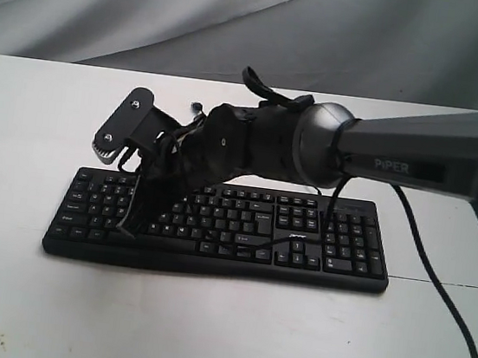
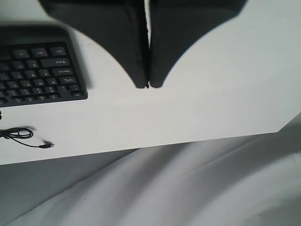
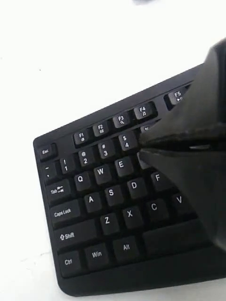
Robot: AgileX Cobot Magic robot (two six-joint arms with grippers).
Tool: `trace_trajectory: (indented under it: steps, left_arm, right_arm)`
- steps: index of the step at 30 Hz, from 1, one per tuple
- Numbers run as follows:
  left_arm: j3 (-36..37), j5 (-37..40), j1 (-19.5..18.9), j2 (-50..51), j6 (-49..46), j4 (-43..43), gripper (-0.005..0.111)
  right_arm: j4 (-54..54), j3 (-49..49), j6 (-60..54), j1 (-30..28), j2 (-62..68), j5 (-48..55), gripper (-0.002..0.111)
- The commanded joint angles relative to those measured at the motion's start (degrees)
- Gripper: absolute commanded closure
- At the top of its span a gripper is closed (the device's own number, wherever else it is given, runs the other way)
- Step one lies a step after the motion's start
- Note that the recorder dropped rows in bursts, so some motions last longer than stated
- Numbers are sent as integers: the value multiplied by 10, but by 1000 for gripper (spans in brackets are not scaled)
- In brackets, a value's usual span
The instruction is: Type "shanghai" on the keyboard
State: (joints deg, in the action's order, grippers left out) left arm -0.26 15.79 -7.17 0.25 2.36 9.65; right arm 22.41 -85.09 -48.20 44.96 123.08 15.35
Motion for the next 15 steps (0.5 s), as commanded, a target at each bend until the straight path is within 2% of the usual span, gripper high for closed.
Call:
trace_trajectory:
  steps: [1, 15]
  left_arm:
    - [3, -6, 4, -2, 3, -1, 107]
    - [3, -6, 4, -2, 3, -1, 107]
  right_arm:
    - [-5, -6, 0, -4, 15, 17, 108]
    - [-4, -7, 3, -3, 38, 3, 108]
